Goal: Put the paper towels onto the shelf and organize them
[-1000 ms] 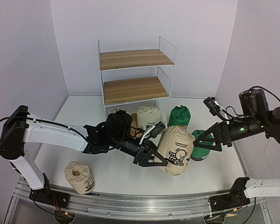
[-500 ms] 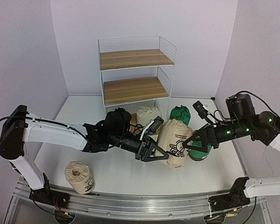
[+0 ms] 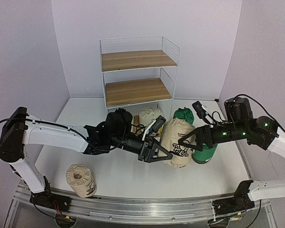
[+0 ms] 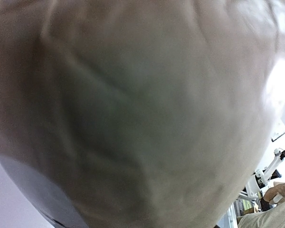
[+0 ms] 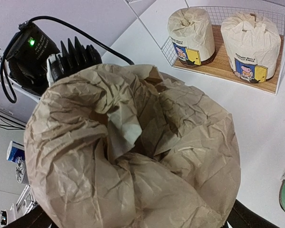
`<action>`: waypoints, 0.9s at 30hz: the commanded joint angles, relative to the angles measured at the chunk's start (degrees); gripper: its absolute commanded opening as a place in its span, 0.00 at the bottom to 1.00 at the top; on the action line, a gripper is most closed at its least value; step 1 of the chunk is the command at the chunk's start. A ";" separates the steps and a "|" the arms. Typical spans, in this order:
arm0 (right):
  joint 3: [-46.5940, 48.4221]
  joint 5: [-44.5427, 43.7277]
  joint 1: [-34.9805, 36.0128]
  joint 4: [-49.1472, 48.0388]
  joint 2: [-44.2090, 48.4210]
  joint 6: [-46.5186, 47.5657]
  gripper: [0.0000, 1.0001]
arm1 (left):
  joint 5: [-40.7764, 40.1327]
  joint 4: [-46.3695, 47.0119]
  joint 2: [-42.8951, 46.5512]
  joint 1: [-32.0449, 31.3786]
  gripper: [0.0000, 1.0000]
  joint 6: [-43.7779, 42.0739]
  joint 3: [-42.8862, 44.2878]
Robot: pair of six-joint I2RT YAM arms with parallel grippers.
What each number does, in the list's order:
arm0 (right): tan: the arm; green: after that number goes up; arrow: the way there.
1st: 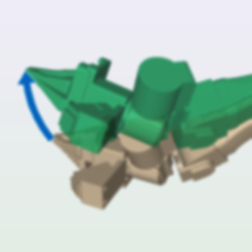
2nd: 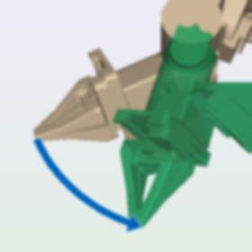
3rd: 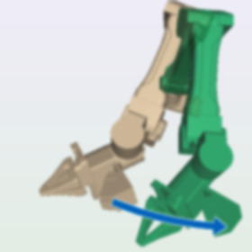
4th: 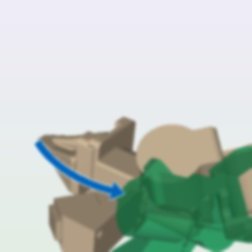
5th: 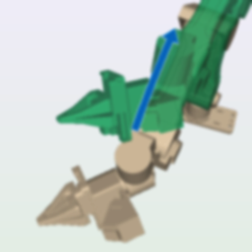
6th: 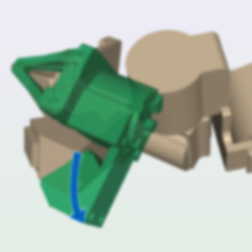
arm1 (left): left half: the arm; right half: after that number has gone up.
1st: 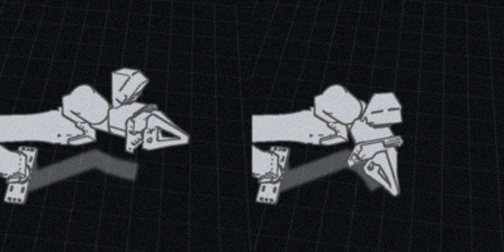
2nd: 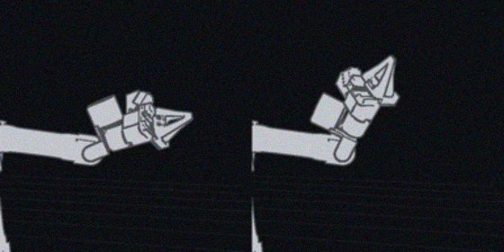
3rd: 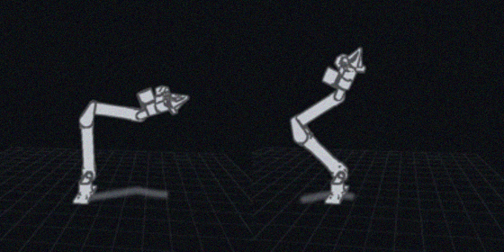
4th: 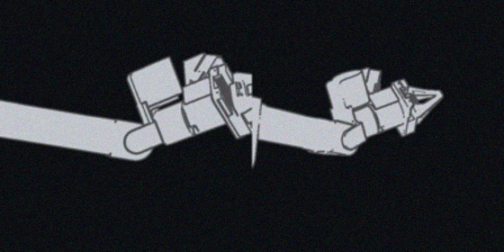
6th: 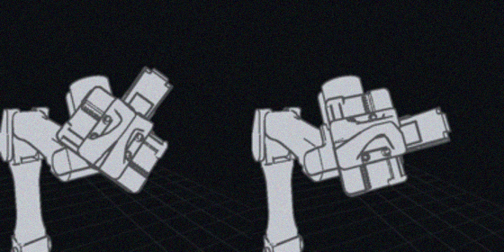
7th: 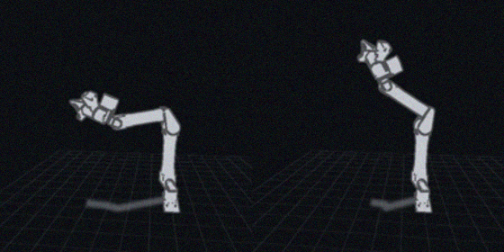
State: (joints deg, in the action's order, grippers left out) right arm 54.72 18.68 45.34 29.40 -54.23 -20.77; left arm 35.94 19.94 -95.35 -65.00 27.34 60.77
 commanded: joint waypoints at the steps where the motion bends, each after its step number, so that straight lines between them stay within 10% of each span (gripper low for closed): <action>1: -1.64 6.08 -0.09 -8.96 0.10 -4.42 0.91 | 2.75 6.41 3.46 -0.83 0.22 -1.66 2.83; 27: -2.54 10.07 -0.16 -12.98 -6.32 -2.56 0.87 | 4.91 9.14 6.34 -0.78 0.23 -1.06 0.86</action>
State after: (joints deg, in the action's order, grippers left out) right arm 52.36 24.42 44.23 22.49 -58.60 -23.44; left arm 37.26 16.95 -94.17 -64.01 29.02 59.50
